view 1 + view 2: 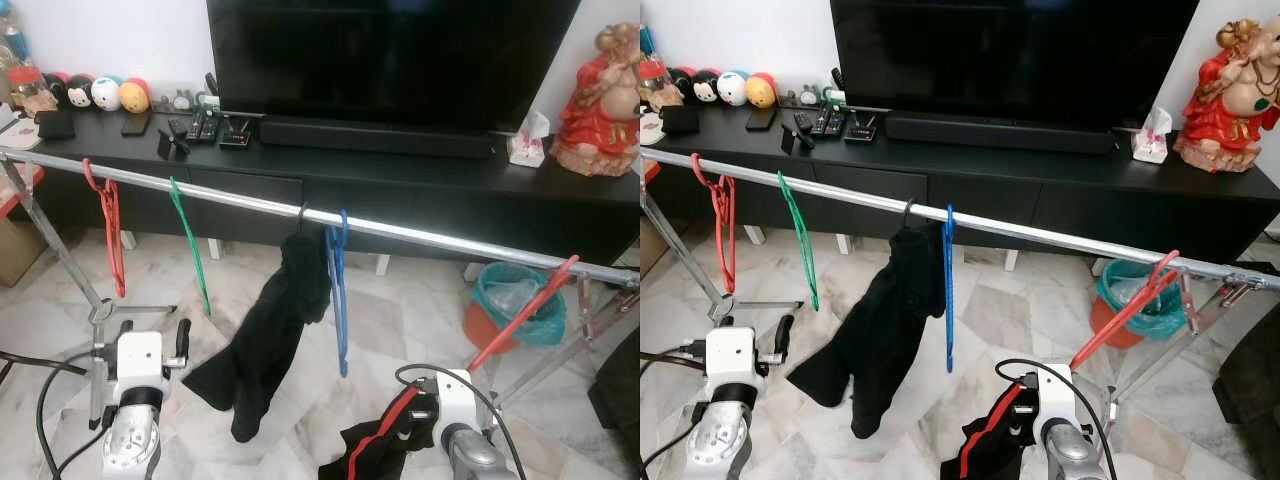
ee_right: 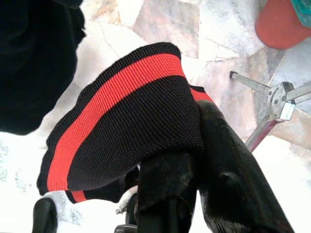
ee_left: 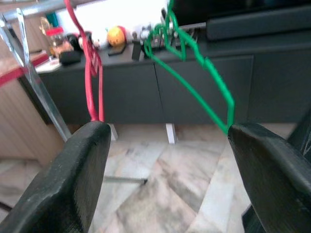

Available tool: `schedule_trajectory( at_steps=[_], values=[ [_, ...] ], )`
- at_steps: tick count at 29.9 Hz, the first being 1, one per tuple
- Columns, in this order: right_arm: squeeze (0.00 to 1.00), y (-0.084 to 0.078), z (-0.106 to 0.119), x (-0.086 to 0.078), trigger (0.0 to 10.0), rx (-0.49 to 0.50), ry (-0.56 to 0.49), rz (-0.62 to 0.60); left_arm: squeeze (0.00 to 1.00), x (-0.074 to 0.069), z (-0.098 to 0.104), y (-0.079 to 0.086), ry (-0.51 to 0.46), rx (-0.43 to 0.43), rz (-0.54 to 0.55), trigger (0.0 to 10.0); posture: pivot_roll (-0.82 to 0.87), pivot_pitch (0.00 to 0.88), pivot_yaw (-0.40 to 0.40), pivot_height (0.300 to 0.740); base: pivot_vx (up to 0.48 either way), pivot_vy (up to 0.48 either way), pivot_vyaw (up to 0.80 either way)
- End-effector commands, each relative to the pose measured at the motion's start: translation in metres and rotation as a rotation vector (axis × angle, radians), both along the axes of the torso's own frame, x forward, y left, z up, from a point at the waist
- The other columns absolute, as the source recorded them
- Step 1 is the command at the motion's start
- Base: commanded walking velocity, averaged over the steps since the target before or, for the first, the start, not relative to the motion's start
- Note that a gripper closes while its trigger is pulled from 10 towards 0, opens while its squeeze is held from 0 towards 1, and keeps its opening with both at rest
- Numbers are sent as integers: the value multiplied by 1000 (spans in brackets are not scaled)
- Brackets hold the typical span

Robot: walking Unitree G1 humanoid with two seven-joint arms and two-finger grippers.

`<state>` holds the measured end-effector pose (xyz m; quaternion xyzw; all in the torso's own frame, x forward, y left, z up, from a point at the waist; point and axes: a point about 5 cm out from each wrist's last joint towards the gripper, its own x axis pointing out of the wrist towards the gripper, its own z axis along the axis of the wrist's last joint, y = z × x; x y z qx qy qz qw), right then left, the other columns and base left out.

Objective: Hang hanger

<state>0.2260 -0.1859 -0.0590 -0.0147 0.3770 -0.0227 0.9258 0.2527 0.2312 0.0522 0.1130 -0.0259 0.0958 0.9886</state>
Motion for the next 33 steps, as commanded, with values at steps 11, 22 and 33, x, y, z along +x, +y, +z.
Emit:
schedule_trajectory(
  at_steps=[11,22,33],
  values=[
    [0,3,-10,-13,10000,-90,107,111,0,20,31,-5,-84,-4,-6,10000,42,0,-57,740,0,0,0],
    [0,5,-7,-11,10000,-52,36,91,0,15,28,-5,-59,-9,-4,10000,30,0,-49,740,0,0,0],
    [0,22,-15,-22,10000,-69,83,265,0,17,30,-10,-62,-22,-30,10000,38,0,-45,740,0,0,0]
  ],
)
